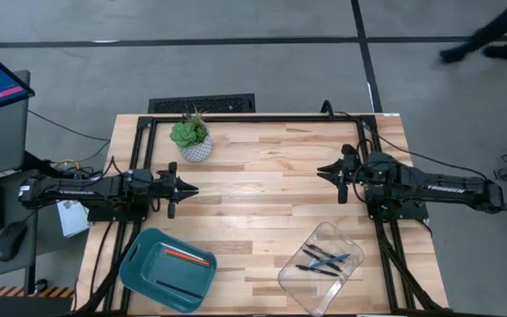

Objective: Sort pens & pencils
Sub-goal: Return to Home Position

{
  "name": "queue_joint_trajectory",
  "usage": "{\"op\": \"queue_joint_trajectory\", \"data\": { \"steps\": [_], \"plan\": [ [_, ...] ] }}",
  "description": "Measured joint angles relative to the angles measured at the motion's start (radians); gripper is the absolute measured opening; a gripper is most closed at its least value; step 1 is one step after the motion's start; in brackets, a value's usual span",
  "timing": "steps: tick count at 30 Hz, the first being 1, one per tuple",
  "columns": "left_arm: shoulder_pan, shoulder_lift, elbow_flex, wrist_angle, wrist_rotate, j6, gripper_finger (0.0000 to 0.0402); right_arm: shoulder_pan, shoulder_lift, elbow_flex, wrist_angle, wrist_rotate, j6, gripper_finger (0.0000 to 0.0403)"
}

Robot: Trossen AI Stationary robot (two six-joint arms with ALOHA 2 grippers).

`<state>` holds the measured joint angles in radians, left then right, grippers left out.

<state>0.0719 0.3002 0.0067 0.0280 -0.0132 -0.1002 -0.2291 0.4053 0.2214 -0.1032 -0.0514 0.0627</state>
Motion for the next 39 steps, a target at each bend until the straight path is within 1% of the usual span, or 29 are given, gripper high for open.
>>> {"op": "queue_joint_trajectory", "data": {
  "steps": [5, 9, 15, 18, 23, 27, 32, 35, 39],
  "plan": [
    [0.0, 0.008, 0.0, 0.0, -0.001, -0.003, 0.0045, 0.0, -0.001, -0.116, 0.188, 0.0, -0.008, 0.0095],
    [0.0, 0.007, 0.0, 0.0, -0.002, -0.019, 0.0045, 0.0, -0.001, -0.195, 0.291, 0.0, 0.008, 0.0095],
    [0.0, 0.007, 0.0, 0.006, -0.003, -0.032, 0.0045, 0.0, -0.001, -0.214, 0.336, 0.0, 0.016, 0.0095],
    [0.0, 0.007, 0.0, 0.014, 0.006, -0.005, 0.0045, 0.0, -0.008, -0.215, 0.336, -0.001, 0.022, 0.0095],
    [0.0, 0.007, 0.0, 0.054, 0.117, 0.052, 0.0045, 0.001, -0.009, -0.215, 0.315, -0.036, 0.038, 0.0095],
    [0.0, 0.007, 0.0, 0.064, 0.179, 0.055, 0.0045, 0.001, -0.008, -0.215, 0.249, -0.021, 0.038, 0.0095],
    [0.0, 0.007, 0.0, 0.083, 0.185, 0.054, 0.0045, 0.001, -0.008, -0.215, 0.186, 0.03, 0.068, 0.0095],
    [0.0, 0.007, 0.0, 0.09, 0.185, 0.054, 0.0045, 0.0, -0.007, -0.215, 0.117, 0.067, 0.101, 0.0095],
    [0.0, 0.007, 0.0, 0.091, 0.186, 0.036, 0.0045, 0.008, 0.02, -0.215, 0.118, 0.074, 0.097, 0.0095]
  ]
}}
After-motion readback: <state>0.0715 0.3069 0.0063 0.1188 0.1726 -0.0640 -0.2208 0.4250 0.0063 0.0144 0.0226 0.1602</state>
